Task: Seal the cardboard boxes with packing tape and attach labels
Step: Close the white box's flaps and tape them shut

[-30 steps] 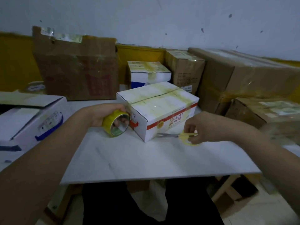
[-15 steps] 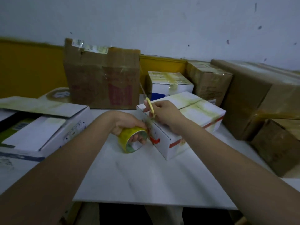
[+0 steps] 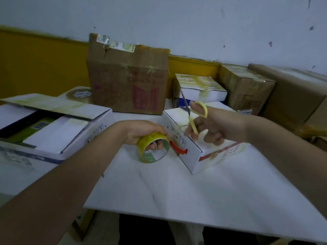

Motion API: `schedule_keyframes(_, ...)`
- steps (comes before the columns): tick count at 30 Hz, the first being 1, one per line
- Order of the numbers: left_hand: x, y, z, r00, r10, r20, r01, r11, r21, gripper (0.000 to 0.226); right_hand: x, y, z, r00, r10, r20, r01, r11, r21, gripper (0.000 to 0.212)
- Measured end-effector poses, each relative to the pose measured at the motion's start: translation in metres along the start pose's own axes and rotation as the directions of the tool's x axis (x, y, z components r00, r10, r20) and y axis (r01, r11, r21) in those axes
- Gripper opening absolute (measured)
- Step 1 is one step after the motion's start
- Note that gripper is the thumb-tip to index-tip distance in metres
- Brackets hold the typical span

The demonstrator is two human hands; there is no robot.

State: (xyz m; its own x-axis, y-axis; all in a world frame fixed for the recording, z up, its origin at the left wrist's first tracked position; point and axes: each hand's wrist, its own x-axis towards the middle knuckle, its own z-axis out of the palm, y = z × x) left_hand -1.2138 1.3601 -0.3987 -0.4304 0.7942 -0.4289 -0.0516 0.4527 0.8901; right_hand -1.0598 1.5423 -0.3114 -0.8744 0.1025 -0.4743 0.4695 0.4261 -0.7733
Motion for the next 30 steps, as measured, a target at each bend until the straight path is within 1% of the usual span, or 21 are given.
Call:
schedule_keyframes(2, 0.0, 0.0, 0.001, 1.0, -0.005, -0.017, 0.004, 1.0, -0.026, 0.031, -0.015, 0.0, 0.008, 0.989, 0.106, 0.101, -0.096, 0.99, -0.098, 0.099)
schedule_keyframes(3, 0.0, 0.0, 0.002, 1.0, -0.006, -0.028, 0.006, 0.999, -0.034, 0.03, -0.019, -0.001, 0.012, 0.982, 0.149, 0.116, -0.131, 0.98, -0.149, 0.097)
schedule_keyframes(5, -0.001, -0.001, 0.004, 0.999, -0.007, -0.039, 0.005, 0.999, -0.043, 0.029, -0.021, -0.004, 0.019, 0.975, 0.202, 0.089, -0.179, 0.96, -0.214, 0.094)
schedule_keyframes(9, -0.001, -0.002, 0.007, 0.998, -0.01, -0.064, 0.006, 0.998, -0.056, 0.029, -0.019, -0.012, 0.025, 0.97, 0.244, 0.014, -0.231, 0.932, -0.28, 0.089)
schedule_keyframes(15, 0.0, -0.002, 0.006, 0.996, -0.018, -0.086, 0.014, 0.999, -0.047, 0.031, -0.022, -0.021, 0.026, 0.956, 0.292, 0.03, -0.27, 0.913, -0.305, 0.085)
schedule_keyframes(18, 0.001, -0.005, 0.006, 0.997, -0.008, -0.082, 0.003, 0.998, -0.064, 0.031, -0.019, -0.016, 0.036, 0.961, 0.277, 0.021, -0.263, 0.932, -0.249, 0.082)
schedule_keyframes(20, 0.001, -0.006, 0.008, 0.996, -0.012, -0.088, 0.006, 0.998, -0.067, 0.03, -0.014, -0.017, 0.047, 0.97, 0.244, 0.0, -0.241, 0.955, -0.173, 0.069)
schedule_keyframes(23, 0.003, -0.005, 0.009, 0.996, -0.026, -0.086, 0.023, 0.999, -0.035, 0.033, -0.006, -0.018, 0.058, 0.97, 0.219, -0.102, -0.229, 0.969, -0.09, 0.049)
schedule_keyframes(25, 0.002, -0.003, 0.01, 0.995, -0.032, -0.09, 0.031, 0.999, -0.006, 0.038, 0.0, -0.014, 0.063, 0.952, 0.235, -0.195, -0.263, 0.955, -0.136, 0.042)
schedule_keyframes(27, 0.003, -0.003, 0.01, 0.995, -0.02, -0.096, 0.021, 1.0, 0.01, 0.042, 0.004, -0.007, 0.066, 0.941, 0.223, -0.256, -0.289, 0.921, -0.262, 0.042)
schedule_keyframes(28, 0.003, -0.003, 0.009, 0.995, -0.013, -0.096, 0.015, 1.0, 0.016, 0.041, 0.004, -0.004, 0.067, 0.942, 0.2, -0.269, -0.282, 0.907, -0.313, 0.043)
schedule_keyframes(30, 0.0, -0.004, 0.006, 0.996, -0.007, -0.086, 0.01, 0.999, 0.033, 0.038, 0.003, 0.004, 0.067, 0.946, 0.143, -0.291, -0.243, 0.907, -0.344, 0.046)
